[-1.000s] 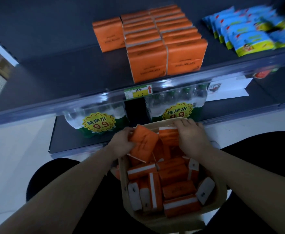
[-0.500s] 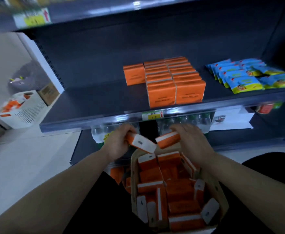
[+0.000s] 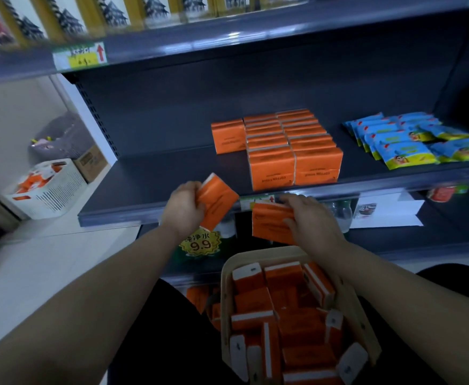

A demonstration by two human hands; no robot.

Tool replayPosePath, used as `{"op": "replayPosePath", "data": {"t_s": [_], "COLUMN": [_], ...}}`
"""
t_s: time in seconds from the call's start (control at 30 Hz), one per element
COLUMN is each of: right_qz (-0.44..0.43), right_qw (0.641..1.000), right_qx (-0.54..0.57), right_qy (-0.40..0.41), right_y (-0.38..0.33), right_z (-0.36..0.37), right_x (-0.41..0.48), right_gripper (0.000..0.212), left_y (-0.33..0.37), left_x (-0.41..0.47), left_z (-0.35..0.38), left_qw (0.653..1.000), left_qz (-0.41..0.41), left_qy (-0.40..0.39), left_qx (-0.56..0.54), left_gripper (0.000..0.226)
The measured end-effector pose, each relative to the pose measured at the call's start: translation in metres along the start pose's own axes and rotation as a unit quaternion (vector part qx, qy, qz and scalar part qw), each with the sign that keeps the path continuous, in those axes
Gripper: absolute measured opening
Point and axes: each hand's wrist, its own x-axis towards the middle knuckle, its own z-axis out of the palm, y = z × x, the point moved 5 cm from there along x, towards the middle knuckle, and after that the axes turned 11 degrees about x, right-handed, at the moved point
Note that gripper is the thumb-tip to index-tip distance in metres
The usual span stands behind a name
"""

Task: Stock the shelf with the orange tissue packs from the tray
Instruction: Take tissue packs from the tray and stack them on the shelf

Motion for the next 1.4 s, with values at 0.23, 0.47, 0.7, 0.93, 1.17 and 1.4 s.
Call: {"op": "replayPosePath", "data": {"t_s": [0.23, 0.47, 0.7, 0.93, 1.17, 1.4], "right_qz": [-0.064, -0.09, -0.041, -0.015, 0.005, 0.008], "right_qw": [0.996, 0.993, 0.996, 0.989, 0.988, 0.985], "right_qx": [-0.055, -0.06, -0.082, -0.141, -0.138, -0.153], "right_qy": [0.029, 0.036, 0.004, -0.048, -0.07, -0.082], "right_y": [-0.037, -0.075, -0.074, -0.051, -0.02, 0.0], "right_z": [0.0, 0.023, 0.055, 0.082, 0.095, 0.114], "right_x": [0.058, 0.123, 0.204, 0.272, 0.327, 0.35], "right_gripper": [0.043, 0.04, 0.05, 0.05, 0.048, 0.043], "left_y": [-0.01, -0.05, -0.072, -0.079, -0.085, -0.081], "left_x": [0.034, 0.065, 0.103, 0.143, 0.184, 0.208], "left_z": [-0.037, -0.056, -0.042, -0.024, -0.002, 0.017], "left_qw": [0.989, 0.977, 0.977, 0.98, 0.986, 0.988], "left_qz": [-0.031, -0.114, -0.133, -0.119, -0.082, -0.044], "left_qy": [0.068, 0.064, 0.03, 0.002, -0.02, -0.019], "left_qx": [0.126, 0.168, 0.163, 0.162, 0.144, 0.144], "left_gripper": [0.039, 0.04, 0.036, 0.038, 0.048, 0.05]}}
